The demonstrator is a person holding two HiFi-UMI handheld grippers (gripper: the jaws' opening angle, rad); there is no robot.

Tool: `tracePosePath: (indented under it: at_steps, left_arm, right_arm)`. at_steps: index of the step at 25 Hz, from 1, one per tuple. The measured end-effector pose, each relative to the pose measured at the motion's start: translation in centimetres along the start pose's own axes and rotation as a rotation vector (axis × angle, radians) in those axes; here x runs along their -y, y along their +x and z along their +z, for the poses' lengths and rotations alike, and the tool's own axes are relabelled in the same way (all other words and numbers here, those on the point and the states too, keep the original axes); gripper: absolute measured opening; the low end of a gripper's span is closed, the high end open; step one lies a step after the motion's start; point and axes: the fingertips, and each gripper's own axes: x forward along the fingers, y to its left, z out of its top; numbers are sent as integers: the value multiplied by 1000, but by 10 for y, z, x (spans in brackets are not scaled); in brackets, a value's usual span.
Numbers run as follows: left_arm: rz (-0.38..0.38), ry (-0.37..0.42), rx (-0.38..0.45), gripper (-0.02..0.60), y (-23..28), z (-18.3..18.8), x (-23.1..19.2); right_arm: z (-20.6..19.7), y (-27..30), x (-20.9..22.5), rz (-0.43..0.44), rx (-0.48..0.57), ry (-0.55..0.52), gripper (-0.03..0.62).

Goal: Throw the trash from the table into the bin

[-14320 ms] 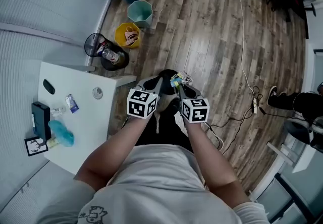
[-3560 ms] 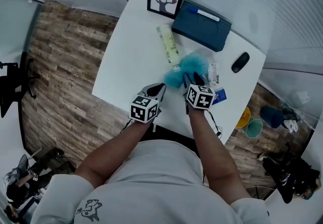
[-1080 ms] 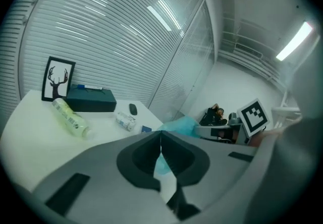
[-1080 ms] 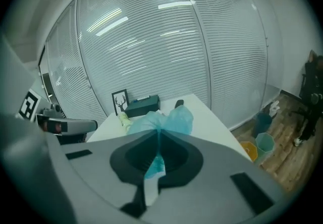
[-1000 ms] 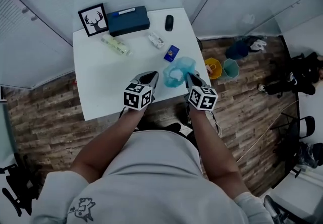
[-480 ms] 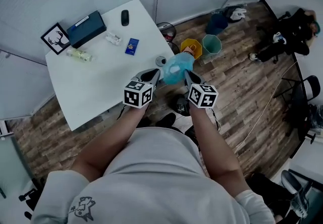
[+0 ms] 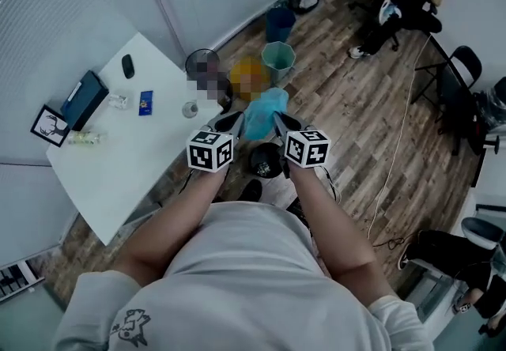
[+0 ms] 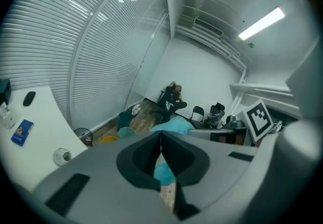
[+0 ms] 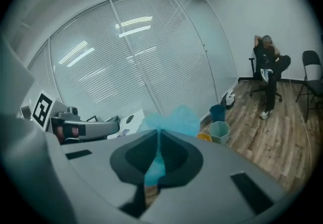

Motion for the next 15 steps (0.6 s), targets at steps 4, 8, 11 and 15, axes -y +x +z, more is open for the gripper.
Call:
tracePosePath:
  at_steps: [4,8,11,15]
  left_arm:
    - [-93,38,-47,7,39,-9,27]
    - [-168,54,-97,7,66,-23,36]
    - [-210,63,-141,7,77,-33,46]
    - [-256,89,-182,7,90,-43,50]
  right_arm:
    - [-6,-24,39,-87,26,39,9]
    - [-18,-35,68,-165,44,95,9]
    - [-27,-51,80,-209,53,146,9]
    - [-42,-62,91,-263,48,196,9]
